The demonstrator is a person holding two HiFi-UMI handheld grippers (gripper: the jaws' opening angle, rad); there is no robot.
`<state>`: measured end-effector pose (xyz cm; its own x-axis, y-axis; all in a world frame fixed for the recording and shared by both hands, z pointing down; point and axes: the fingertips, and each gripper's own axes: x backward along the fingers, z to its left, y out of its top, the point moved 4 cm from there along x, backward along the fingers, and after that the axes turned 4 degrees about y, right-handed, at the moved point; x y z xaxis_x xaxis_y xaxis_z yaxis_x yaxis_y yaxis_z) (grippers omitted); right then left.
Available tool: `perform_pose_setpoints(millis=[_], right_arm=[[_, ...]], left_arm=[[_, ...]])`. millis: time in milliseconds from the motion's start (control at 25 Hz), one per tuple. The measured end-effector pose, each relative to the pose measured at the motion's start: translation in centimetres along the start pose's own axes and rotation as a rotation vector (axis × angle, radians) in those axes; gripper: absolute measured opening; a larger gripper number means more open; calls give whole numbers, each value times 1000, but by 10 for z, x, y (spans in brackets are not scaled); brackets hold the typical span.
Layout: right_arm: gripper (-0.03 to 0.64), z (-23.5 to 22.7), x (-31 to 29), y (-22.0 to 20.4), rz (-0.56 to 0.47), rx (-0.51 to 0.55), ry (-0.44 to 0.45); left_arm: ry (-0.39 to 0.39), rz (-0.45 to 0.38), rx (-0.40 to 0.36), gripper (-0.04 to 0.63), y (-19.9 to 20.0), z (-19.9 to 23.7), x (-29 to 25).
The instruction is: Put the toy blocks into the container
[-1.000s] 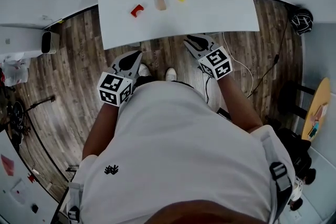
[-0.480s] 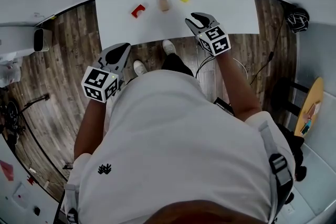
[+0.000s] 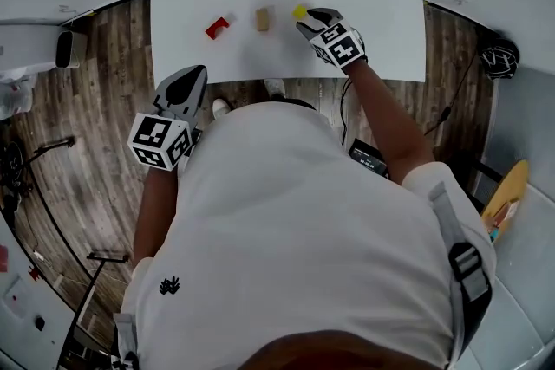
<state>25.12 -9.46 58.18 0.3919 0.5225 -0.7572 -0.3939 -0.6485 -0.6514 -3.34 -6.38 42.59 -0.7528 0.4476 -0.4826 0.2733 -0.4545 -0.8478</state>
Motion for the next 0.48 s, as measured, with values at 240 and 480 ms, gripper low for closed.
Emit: perform_pose_setpoints(millis=[240, 480], right_arm=[[179, -20, -26, -7, 56, 37, 52], [176, -20, -40, -11, 92, 79, 111]], left_arm=[[77, 7, 38, 6, 4, -3, -12], [122, 15, 52, 6, 8, -11, -25]])
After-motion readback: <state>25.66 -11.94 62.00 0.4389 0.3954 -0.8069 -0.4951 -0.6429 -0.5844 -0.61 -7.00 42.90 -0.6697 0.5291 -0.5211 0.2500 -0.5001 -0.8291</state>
